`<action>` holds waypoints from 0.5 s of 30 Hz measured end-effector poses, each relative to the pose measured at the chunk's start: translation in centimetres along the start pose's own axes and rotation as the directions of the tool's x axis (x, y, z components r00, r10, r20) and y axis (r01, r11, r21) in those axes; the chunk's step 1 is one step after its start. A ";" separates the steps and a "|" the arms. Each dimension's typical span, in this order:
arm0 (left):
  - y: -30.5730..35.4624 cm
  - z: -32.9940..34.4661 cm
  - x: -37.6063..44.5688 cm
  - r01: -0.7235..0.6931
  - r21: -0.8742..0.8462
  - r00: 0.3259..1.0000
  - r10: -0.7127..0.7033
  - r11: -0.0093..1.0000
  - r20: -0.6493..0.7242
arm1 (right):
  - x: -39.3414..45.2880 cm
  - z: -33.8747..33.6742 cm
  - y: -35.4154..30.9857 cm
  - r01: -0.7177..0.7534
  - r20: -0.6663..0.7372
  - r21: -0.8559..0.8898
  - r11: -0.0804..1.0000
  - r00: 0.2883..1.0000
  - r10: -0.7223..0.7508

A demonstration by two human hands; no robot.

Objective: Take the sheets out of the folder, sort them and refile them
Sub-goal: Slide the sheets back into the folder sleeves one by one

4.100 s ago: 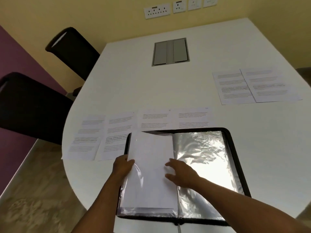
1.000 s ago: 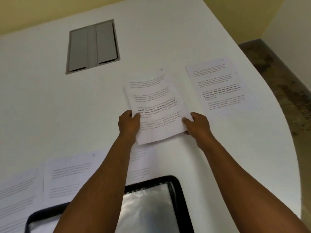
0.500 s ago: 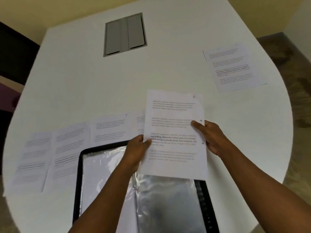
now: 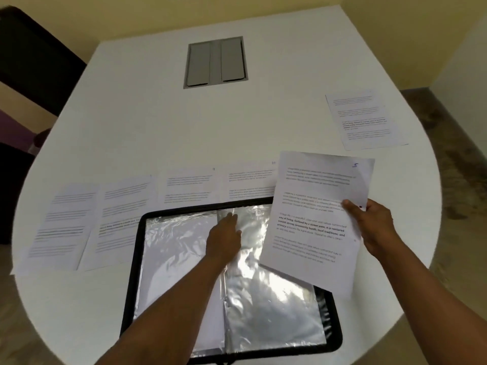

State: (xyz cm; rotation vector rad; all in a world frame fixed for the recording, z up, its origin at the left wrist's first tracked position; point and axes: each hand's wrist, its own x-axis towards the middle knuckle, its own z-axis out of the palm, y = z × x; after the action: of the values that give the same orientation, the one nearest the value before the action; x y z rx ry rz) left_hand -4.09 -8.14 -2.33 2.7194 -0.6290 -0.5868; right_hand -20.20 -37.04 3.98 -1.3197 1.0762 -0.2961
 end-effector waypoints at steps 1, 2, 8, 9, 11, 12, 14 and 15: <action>0.4 0.6 0.5 -0.029 0.097 1.000 0.030 0.995 -0.010 | -0.2 -1.0 0.4 -0.027 0.013 0.017 0.999 1.000 0.027; -0.2 0.6 1.1 -0.077 0.201 0.997 0.079 0.977 -0.001 | -0.7 -0.8 0.5 -0.043 0.002 0.034 0.998 0.999 0.043; 0.3 1.2 2.4 -0.296 0.315 0.922 0.356 0.902 -0.154 | -4.6 -1.8 -1.0 0.005 -0.201 0.098 0.995 0.979 0.015; 0.0 0.5 2.9 -0.284 0.320 0.919 0.352 0.904 -0.176 | -4.2 -1.3 -1.4 0.007 -0.201 0.094 0.996 0.979 0.012; 0.2 -0.4 3.4 -0.276 0.325 0.922 0.344 0.905 -0.176 | -3.7 -0.7 -2.3 -0.001 -0.196 0.091 0.996 0.980 0.019; 0.4 -0.8 3.6 -0.290 0.320 0.922 0.353 0.902 -0.159 | -3.4 -0.5 -2.4 -0.002 -0.191 0.094 0.996 0.981 0.020; 0.2 -1.3 4.6 -0.335 0.303 0.927 0.369 0.892 -0.061 | -3.2 0.3 -2.6 0.012 -0.198 0.108 0.994 0.980 0.010; 0.2 -1.5 5.2 -0.327 0.294 0.937 0.349 0.898 -0.026 | -3.3 0.7 -2.8 0.018 -0.202 0.114 0.993 0.979 0.005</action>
State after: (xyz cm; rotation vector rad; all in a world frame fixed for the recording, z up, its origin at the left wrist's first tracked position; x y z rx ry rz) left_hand 0.75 -10.48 -2.63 2.7721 -1.2197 -0.3200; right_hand -20.29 -35.09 7.87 -1.2084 1.2072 -0.4989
